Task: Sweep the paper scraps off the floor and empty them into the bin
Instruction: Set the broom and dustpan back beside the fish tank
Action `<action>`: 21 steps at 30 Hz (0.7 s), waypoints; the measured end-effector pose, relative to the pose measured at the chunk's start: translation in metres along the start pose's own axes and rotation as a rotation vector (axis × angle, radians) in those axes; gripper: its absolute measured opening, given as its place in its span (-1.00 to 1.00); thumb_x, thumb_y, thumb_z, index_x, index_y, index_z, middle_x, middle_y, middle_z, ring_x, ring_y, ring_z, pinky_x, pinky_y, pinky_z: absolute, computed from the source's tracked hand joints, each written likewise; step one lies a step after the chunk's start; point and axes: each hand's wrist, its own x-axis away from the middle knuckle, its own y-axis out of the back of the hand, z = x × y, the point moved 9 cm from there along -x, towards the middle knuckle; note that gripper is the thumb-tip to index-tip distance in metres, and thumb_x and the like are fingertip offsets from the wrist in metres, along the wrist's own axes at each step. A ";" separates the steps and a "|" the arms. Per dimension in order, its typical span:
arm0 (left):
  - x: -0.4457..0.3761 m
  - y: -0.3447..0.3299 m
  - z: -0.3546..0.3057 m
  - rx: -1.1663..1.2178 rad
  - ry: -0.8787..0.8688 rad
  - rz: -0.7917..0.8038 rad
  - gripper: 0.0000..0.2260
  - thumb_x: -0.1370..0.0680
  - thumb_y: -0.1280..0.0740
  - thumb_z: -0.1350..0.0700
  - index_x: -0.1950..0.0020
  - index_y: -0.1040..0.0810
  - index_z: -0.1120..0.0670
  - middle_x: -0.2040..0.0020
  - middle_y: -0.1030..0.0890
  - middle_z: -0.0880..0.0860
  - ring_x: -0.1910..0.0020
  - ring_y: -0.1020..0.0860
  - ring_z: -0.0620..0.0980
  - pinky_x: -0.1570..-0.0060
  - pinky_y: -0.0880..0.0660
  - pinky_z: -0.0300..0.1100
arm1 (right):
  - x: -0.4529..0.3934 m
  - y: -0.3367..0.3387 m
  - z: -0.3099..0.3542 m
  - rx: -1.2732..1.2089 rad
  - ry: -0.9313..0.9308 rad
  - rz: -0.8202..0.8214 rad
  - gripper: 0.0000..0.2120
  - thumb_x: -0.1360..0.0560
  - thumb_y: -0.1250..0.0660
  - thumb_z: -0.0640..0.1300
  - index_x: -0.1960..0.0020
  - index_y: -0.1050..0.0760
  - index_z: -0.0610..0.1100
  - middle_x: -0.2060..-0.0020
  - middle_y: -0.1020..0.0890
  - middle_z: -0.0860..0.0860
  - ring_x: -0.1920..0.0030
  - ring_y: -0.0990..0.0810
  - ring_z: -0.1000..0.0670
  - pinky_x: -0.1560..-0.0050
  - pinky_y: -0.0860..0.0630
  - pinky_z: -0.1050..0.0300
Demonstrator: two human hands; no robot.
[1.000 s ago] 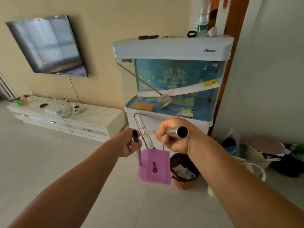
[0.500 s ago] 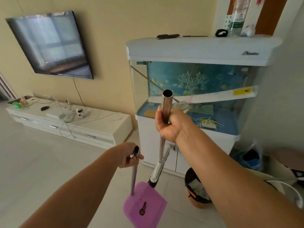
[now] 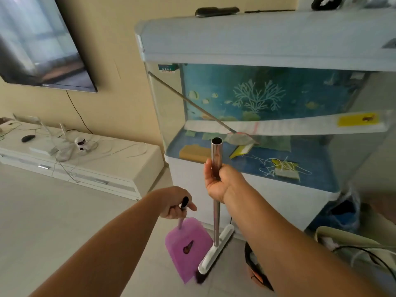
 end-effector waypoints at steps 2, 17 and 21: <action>-0.018 0.003 -0.013 -0.109 0.059 0.082 -0.51 -0.53 -0.24 0.03 -0.38 -0.47 0.27 0.35 -0.29 -0.03 0.69 -0.13 -0.17 0.70 -0.10 -0.36 | -0.023 0.006 0.006 -0.099 0.007 -0.057 -0.75 -0.61 -0.12 -0.28 0.18 -0.47 -0.35 0.40 -0.57 -0.22 0.67 -0.56 -0.07 0.69 -0.48 0.20; -0.125 0.027 -0.127 -0.216 -0.150 0.060 -0.86 -0.52 -0.09 0.22 0.17 -0.41 0.20 0.25 -0.51 0.17 0.51 -0.25 -0.08 0.50 -0.20 -0.26 | -0.182 0.013 0.032 -0.172 -0.001 -0.275 -0.72 -0.56 -0.21 -0.25 -0.21 -0.51 -0.36 -0.09 -0.51 -0.29 0.30 -0.60 -0.16 0.66 -0.50 0.15; -0.145 0.044 -0.145 -0.107 -0.238 0.011 -0.74 -0.60 -0.05 0.03 0.18 -0.36 0.15 0.39 -0.33 0.05 0.49 -0.23 -0.08 0.51 -0.21 -0.27 | -0.208 0.001 0.045 -0.229 0.098 -0.262 -0.71 -0.60 -0.14 -0.28 -0.25 -0.48 -0.36 0.14 -0.53 -0.25 0.27 -0.57 -0.16 0.70 -0.48 0.15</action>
